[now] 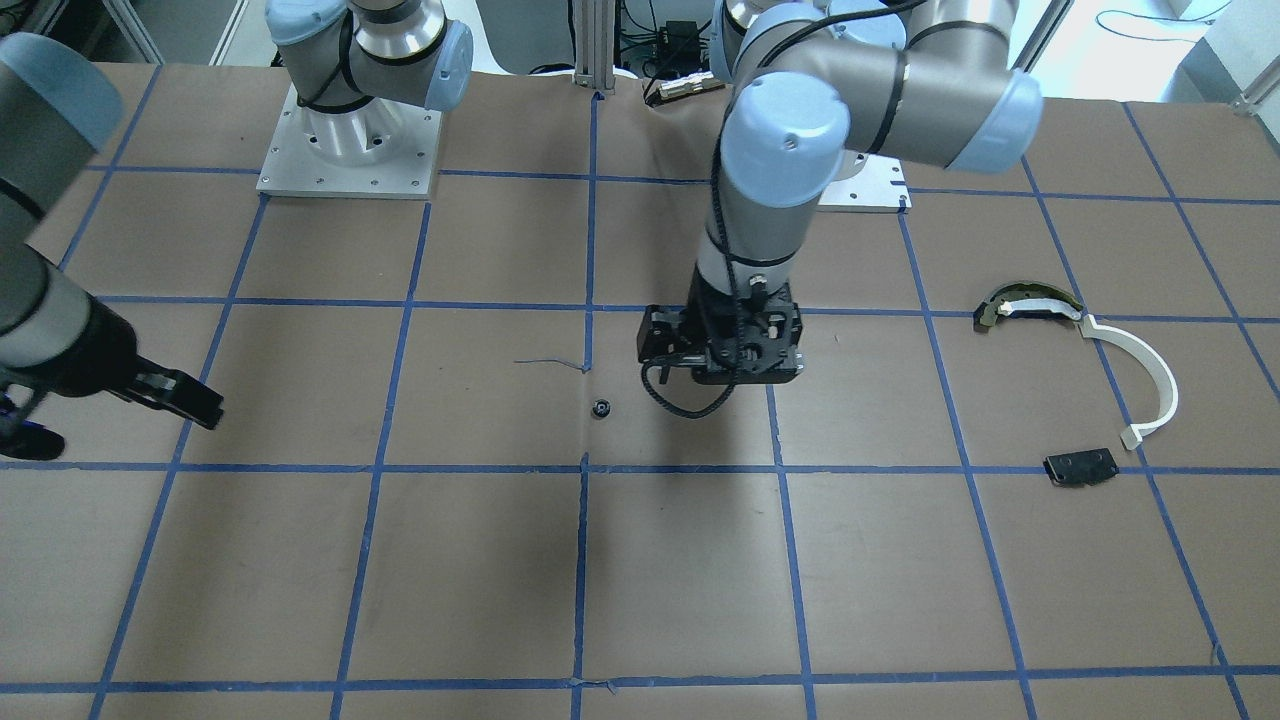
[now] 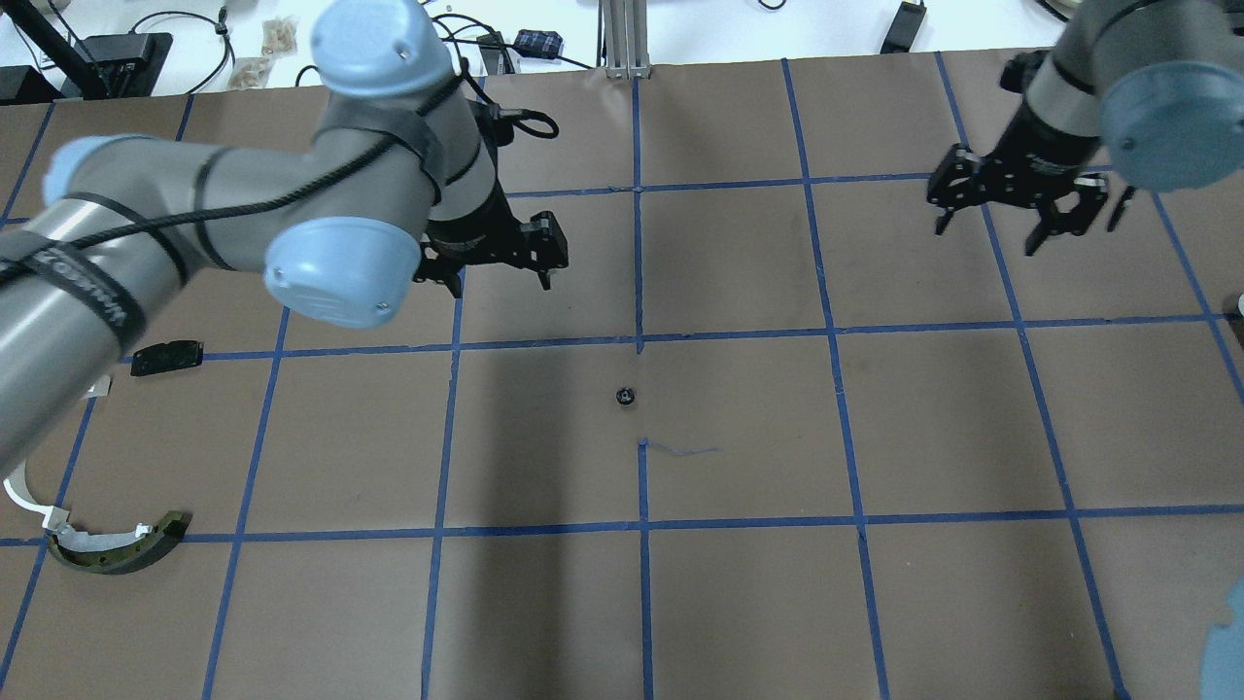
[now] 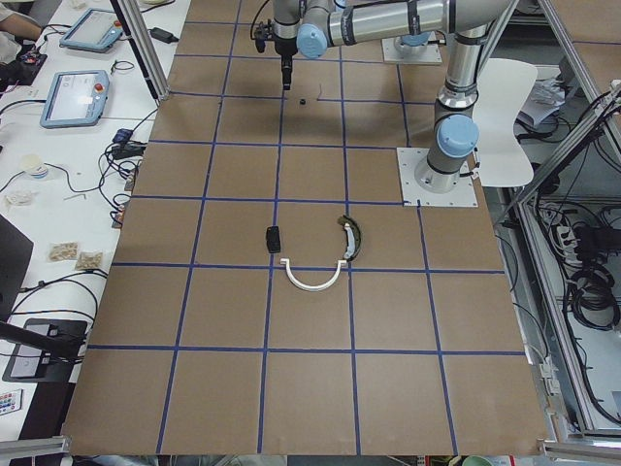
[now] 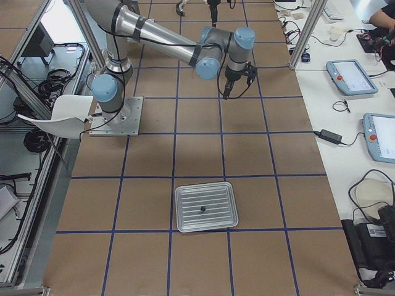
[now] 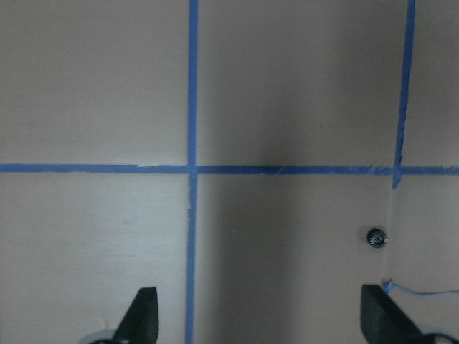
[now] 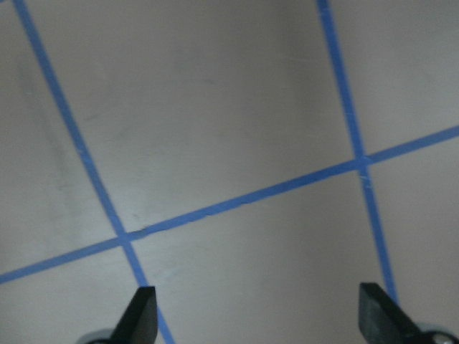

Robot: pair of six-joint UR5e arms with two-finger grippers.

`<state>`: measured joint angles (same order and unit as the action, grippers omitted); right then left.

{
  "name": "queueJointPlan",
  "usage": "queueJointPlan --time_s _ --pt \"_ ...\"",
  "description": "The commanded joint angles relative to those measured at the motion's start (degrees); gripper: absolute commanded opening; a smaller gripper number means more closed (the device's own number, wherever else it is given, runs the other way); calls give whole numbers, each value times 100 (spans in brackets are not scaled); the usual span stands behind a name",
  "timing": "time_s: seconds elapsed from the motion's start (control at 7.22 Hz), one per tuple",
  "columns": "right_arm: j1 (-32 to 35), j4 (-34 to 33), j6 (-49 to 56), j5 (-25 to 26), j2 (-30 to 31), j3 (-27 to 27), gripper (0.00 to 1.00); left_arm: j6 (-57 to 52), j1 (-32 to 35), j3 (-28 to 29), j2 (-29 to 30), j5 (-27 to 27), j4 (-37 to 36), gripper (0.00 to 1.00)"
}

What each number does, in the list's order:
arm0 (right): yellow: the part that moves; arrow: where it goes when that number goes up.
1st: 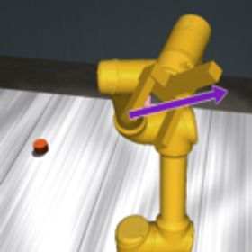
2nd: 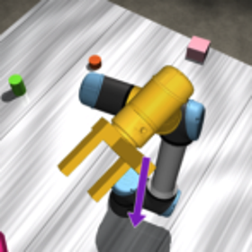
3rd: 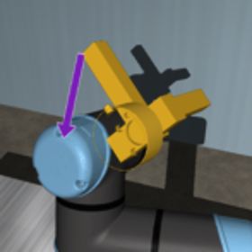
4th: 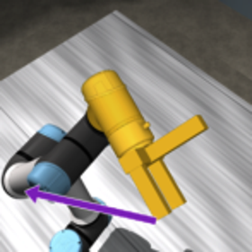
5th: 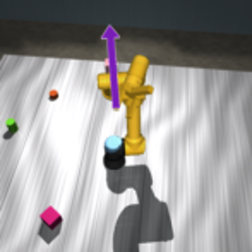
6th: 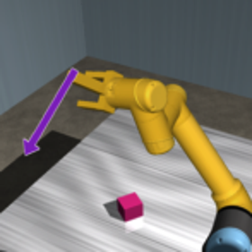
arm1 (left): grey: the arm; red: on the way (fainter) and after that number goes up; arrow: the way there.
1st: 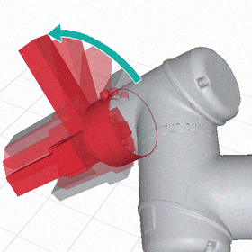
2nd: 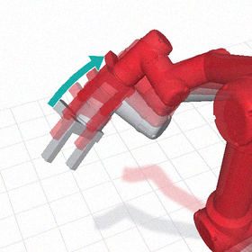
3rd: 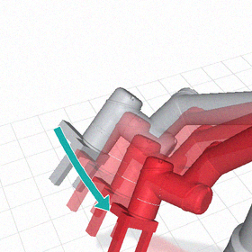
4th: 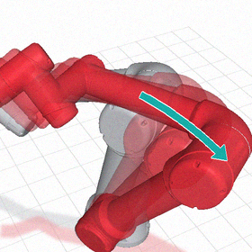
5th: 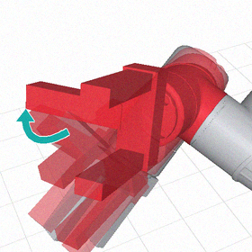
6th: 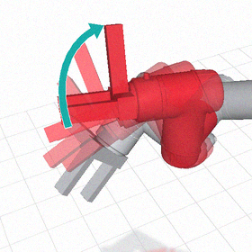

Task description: Place bearing gear from tray to pile

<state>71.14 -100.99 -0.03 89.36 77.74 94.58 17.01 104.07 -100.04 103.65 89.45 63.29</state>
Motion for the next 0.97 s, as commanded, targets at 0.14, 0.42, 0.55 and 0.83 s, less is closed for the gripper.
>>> queueJointPlan --time_s 0.14,0.42,0.55,0.83 --pt "-1468 335 1315 381 243 34 100 531 780 -156 892 73 -915 100" --pt "-1856 247 2023 372 68 34 100 540 799 -156 1182 12 -951 100" --pt "-2049 -102 2407 407 -38 34 100 610 842 -165 1262 11 -942 100" --pt "-2576 -1103 3145 434 -599 -18 100 742 965 -165 1403 55 -942 100"
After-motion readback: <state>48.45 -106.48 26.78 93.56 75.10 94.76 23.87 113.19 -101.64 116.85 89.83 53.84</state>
